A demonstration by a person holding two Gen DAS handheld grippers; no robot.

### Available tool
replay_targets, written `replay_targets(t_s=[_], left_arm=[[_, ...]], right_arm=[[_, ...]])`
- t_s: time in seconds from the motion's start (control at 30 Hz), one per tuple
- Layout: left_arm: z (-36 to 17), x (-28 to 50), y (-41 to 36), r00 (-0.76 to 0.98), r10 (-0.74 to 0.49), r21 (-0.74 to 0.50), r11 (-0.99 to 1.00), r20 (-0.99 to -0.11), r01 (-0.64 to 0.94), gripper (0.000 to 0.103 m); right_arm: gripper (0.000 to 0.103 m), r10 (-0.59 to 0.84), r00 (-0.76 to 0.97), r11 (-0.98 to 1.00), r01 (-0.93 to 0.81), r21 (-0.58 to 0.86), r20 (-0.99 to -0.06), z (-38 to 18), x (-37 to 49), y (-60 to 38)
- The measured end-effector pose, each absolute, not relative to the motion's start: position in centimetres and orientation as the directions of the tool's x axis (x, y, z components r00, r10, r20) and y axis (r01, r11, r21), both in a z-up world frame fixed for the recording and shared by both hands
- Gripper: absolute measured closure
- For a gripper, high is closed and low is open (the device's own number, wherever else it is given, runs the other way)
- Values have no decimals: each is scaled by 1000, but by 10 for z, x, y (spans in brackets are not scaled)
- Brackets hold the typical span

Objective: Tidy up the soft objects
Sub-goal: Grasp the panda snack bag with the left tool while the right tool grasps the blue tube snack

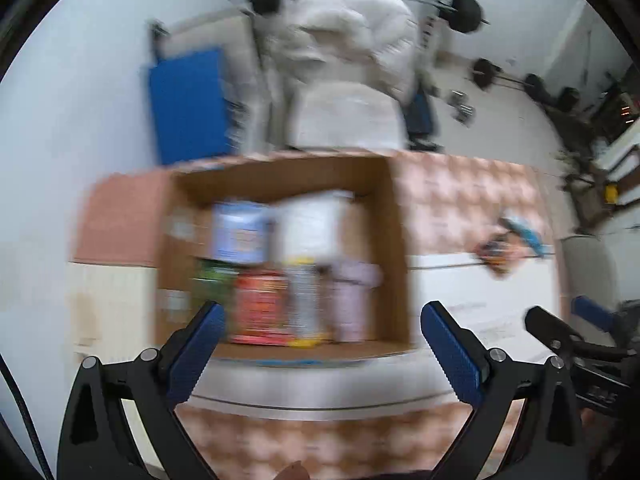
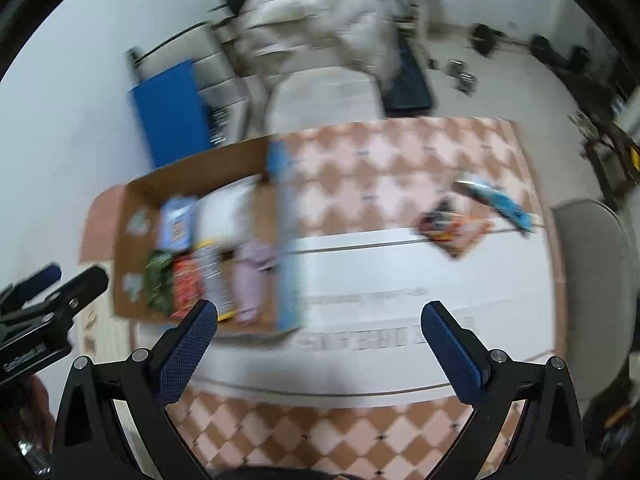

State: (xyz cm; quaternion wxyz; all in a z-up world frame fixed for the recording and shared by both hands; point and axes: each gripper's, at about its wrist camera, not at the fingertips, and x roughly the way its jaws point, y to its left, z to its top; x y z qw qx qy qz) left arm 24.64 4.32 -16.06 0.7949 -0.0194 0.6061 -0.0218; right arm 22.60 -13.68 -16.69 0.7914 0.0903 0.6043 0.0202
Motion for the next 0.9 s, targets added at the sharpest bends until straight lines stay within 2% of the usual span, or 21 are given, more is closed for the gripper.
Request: replay_targets(t_s=[0.13,0.23,0.27,0.33,0.4,0.47,0.53,0.6,0.73,0.8,0.83,0.87,0.9], left_arm=[[-217,290,-28,51,-284,-285,959,-957,-5,3],[-260,310,-76,-50,-359,-356,933,-932,-51,3],[-278,319,-94,-85,-374,-368,927,-924,-75,9],[-312,334,-123,-139,-396,-381,916,-908,-126,12],[-342,345,-145,-184,-418,-389,905,-889,-173,25],[-368,353,-164,-222,-435,-393,895,-872,-210,26],[-391,359,-179,-251,-455,-397,883,-854,-251,26],[-410,364,-188,-265,-485,-404,862,-833,-308,26],[-427,374,-196,-252,-493,-383,841,-832,-382,26],[-430,377,-199,-237,-480,-373,845,-844,-384,37],[-431,379,-201,-239,-473,-368,850,-848,-377,39],[-431,381,-205,-245,-464,-364,859,-851,-360,48],[-428,383,-209,-249,-442,-355,875,-862,-329,50]], right_arm=[[0,60,247,971,209,114,-967,-186,240,-228],[0,24,219,959,269,84,-975,-207,254,-287],[0,20,203,958,277,77,-979,-216,260,-305],[0,30,190,955,283,84,-981,-228,271,-333],[1,17,156,957,283,61,-988,-247,288,-363],[4,3,136,966,257,38,-991,-264,305,-382],[13,2,119,972,233,30,-993,-276,319,-392],[34,31,87,979,196,47,-996,-296,337,-404],[36,19,36,994,104,23,-999,-325,363,-405],[36,24,5,998,61,24,-1000,-340,374,-402],[36,28,-11,999,42,28,-1000,-348,379,-401],[36,41,-34,999,18,40,-999,-360,386,-399],[36,53,-52,999,3,53,-997,-368,390,-397]])
